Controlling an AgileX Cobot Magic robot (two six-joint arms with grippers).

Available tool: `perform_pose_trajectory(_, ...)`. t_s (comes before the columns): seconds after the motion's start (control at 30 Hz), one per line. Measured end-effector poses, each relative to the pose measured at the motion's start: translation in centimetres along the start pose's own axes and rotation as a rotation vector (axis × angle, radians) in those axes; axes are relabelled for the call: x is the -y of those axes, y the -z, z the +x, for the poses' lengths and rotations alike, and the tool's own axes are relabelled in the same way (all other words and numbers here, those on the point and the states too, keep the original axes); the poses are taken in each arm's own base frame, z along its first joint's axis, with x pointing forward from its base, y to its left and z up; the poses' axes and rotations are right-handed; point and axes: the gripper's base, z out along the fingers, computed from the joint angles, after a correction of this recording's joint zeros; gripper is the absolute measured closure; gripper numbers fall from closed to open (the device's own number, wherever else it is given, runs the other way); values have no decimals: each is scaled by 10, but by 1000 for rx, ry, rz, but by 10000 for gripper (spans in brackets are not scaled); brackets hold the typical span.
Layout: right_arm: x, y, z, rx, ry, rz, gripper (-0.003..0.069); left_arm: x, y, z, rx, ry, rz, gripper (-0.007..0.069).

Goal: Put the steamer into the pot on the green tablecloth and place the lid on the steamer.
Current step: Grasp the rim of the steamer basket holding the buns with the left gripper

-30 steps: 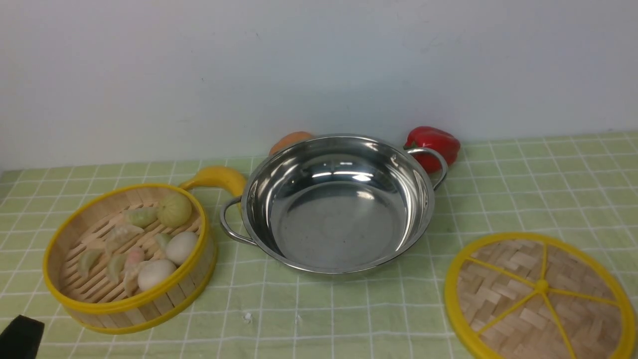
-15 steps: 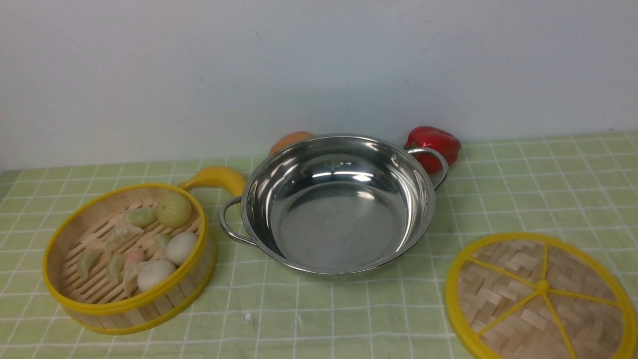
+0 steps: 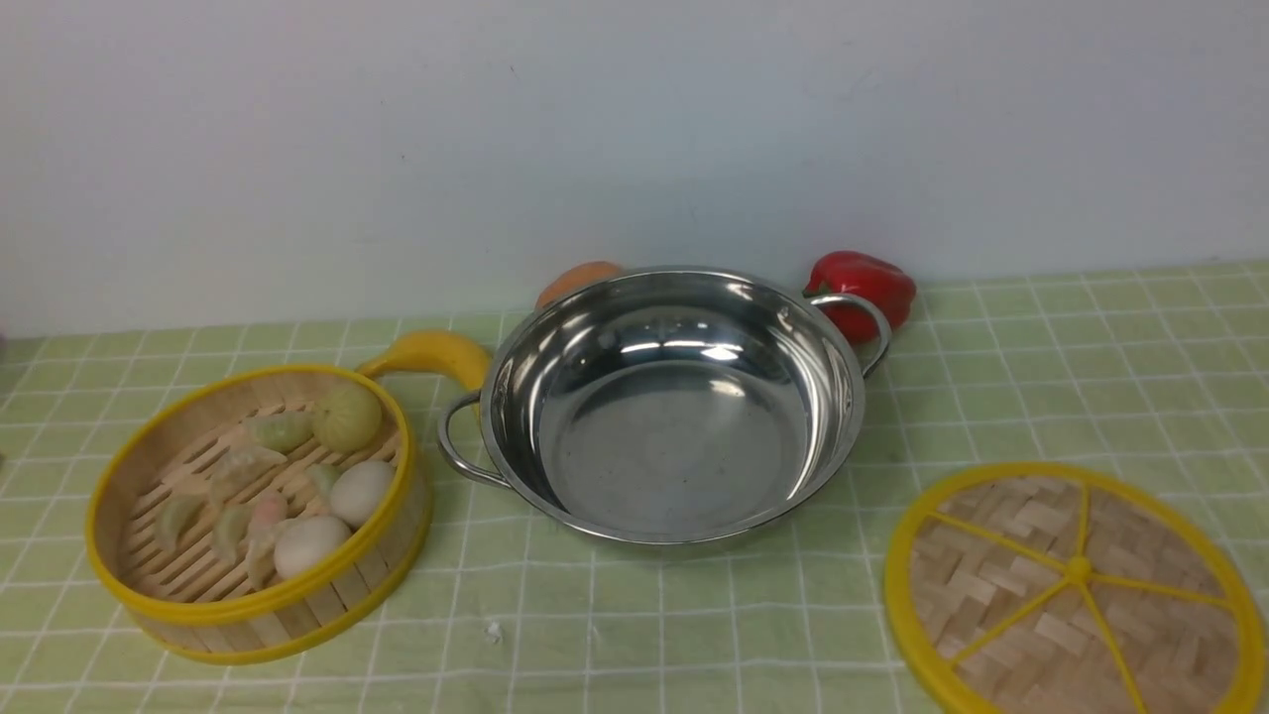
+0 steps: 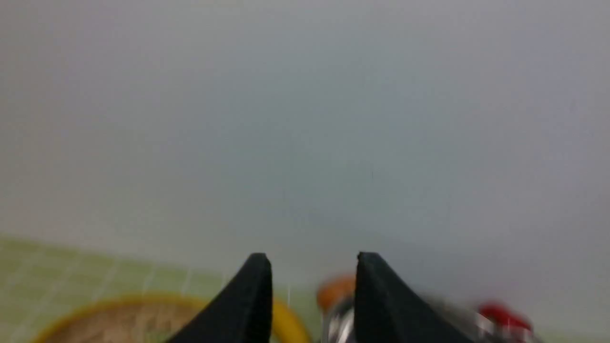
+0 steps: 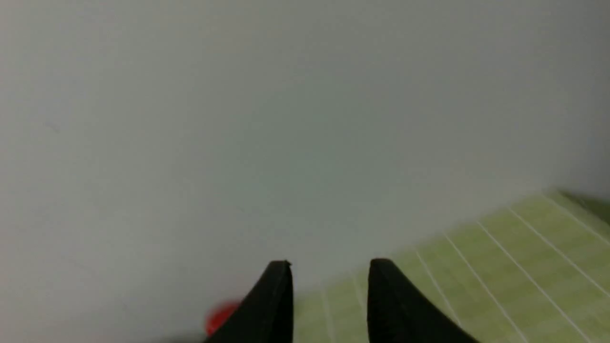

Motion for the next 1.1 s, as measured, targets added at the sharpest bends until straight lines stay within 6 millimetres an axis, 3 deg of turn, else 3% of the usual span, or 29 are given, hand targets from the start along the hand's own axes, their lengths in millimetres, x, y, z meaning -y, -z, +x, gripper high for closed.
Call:
perform_pose_trajectory(0.07, 3, -13, 6, -122, 49, 75, 417, -3, -17, 5, -119, -25, -5, 382)
perform_pose_trajectory(0.13, 7, -29, 19, -345, 159, 145, 417, -13, -54, 15, -383, -45, -21, 382)
perform_pose_trajectory(0.2, 7, -37, 31, -492, 201, 141, 417, -23, -74, 15, -515, -29, -74, 382)
perform_pose_trajectory(0.3, 7, -44, 45, -644, 231, 116, 417, -39, -95, 8, -625, 26, -164, 382)
perform_pose_trajectory(0.4, 4, -53, 61, -820, 264, 40, 417, -76, -126, -13, -738, 118, -379, 382)
perform_pose_trajectory(0.57, 0, -57, 65, -856, 295, -28, 417, -117, -161, -21, -833, 135, -530, 382)
perform_pose_trajectory(0.73, -1, -57, 65, -854, 310, -47, 417, -136, -192, -4, -927, 134, -542, 382)
perform_pose_trajectory(0.93, -2, -57, 65, -855, 297, -55, 417, -157, -210, 23, -1025, 77, -580, 382)
perform_pose_trajectory(1.1, -2, -57, 65, -855, 295, -57, 417, -166, -219, 34, -1032, 52, -586, 382)
